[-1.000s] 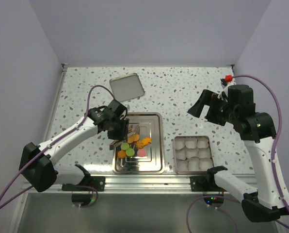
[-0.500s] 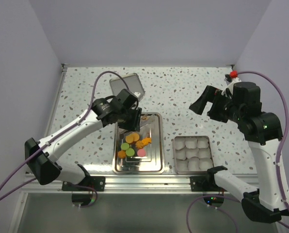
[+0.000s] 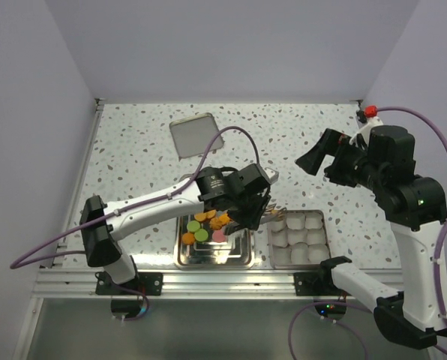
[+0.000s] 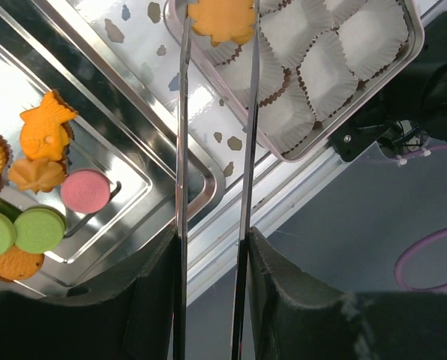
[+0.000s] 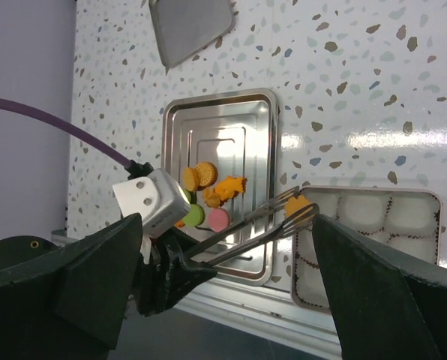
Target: Pack the cookies
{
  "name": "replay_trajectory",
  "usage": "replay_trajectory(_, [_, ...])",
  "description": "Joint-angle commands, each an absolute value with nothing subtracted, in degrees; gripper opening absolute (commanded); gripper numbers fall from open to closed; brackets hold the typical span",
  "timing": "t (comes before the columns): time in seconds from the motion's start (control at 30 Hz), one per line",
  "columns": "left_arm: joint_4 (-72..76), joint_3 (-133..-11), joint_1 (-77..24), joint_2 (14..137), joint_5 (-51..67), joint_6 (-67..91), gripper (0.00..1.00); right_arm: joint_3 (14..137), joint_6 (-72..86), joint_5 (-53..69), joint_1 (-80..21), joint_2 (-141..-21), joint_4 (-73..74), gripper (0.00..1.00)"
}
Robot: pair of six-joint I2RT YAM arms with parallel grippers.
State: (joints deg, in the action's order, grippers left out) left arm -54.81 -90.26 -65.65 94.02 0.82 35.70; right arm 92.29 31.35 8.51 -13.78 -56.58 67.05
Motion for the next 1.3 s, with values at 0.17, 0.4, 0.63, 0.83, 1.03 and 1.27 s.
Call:
replay_trajectory(0.17, [-54.2, -96.6, -67.1, 98.3, 0.2, 36.2, 0.27, 92.5, 31.3, 8.0, -14.0, -54.8, 69.3, 0.99])
replay_trajectory(0.4, [-56.4, -98.9, -67.2, 100.2, -2.9, 36.2, 0.49, 91.8, 31.9, 7.9, -14.0, -54.1, 69.6, 0.99])
replay_trajectory(0.63, [-57.2, -98.4, -67.2, 99.0, -4.0, 36.3, 0.57, 91.5, 32.0, 7.6, -13.9, -53.9, 69.7, 0.99])
replay_trajectory(0.83, [-59.4, -99.5, -67.2, 97.3, -6.7, 36.6, 0.57, 91.1, 32.3, 7.7, -13.9, -53.8, 69.7, 0.99])
replay_trajectory(1.03, [-65.7, -98.7, -64.5, 92.1, -10.2, 37.2, 0.57, 90.6, 32.3, 7.6, -13.9, -53.4, 69.7, 0.99])
replay_trajectory(1.27, [-72.4, -92.9, -61.4, 83.8, -14.4, 36.7, 0.57, 88.9, 33.1, 8.6, -14.0, -53.3, 68.5, 0.99])
